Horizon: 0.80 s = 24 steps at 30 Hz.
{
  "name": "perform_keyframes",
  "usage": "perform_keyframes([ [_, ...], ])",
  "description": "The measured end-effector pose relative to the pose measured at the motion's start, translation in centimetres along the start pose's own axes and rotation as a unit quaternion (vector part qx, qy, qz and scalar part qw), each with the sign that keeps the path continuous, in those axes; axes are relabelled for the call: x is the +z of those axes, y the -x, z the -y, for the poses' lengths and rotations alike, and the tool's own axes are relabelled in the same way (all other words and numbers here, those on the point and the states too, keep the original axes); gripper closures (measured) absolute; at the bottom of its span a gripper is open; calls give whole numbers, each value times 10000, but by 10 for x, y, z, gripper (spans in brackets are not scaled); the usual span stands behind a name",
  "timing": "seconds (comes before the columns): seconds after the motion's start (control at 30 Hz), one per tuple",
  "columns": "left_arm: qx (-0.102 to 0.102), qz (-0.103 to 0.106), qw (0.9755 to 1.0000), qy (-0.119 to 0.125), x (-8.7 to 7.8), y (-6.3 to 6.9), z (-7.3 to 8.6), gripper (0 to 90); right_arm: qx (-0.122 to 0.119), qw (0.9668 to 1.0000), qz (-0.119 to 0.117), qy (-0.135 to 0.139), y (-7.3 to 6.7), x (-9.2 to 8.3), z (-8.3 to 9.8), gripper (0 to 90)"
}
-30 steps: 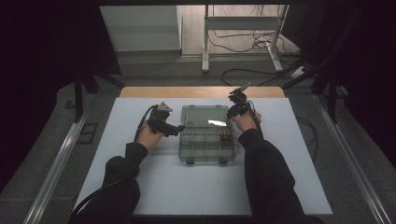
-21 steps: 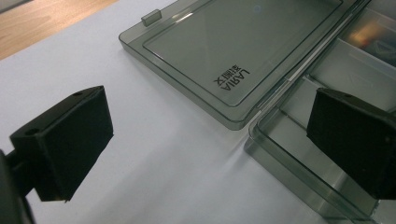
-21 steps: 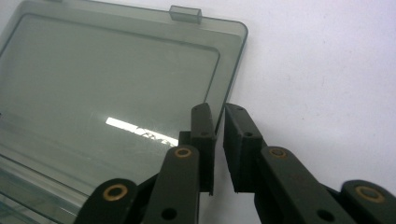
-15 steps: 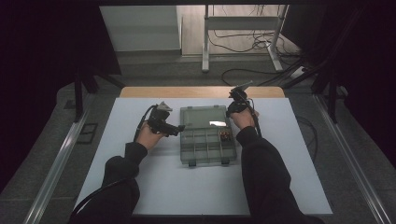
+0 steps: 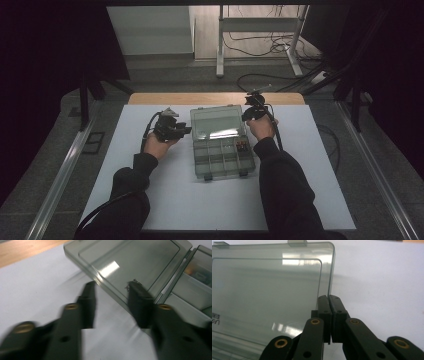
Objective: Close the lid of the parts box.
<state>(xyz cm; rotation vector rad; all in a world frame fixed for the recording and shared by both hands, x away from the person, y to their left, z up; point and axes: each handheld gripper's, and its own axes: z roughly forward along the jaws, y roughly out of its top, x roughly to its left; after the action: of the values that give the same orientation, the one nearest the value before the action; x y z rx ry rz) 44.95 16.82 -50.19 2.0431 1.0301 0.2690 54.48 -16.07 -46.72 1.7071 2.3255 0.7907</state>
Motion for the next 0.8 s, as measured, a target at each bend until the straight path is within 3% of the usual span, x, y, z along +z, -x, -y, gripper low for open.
perform_keyframes([
  [0.03,-73,53,10000,-18,1,-1,0,803,-20,10000,-22,51,0,-2,1,883],
  [0.1,-188,127,9997,-49,3,-3,1,891,-39,9999,-55,146,-1,-7,2,883],
  [0.33,-266,-15,9994,-198,13,-5,3,892,-105,9991,-100,398,-2,-16,7,883],
  [0.8,-248,-29,9991,-337,37,-1,0,892,-253,9975,-37,659,-7,-29,15,883],
])
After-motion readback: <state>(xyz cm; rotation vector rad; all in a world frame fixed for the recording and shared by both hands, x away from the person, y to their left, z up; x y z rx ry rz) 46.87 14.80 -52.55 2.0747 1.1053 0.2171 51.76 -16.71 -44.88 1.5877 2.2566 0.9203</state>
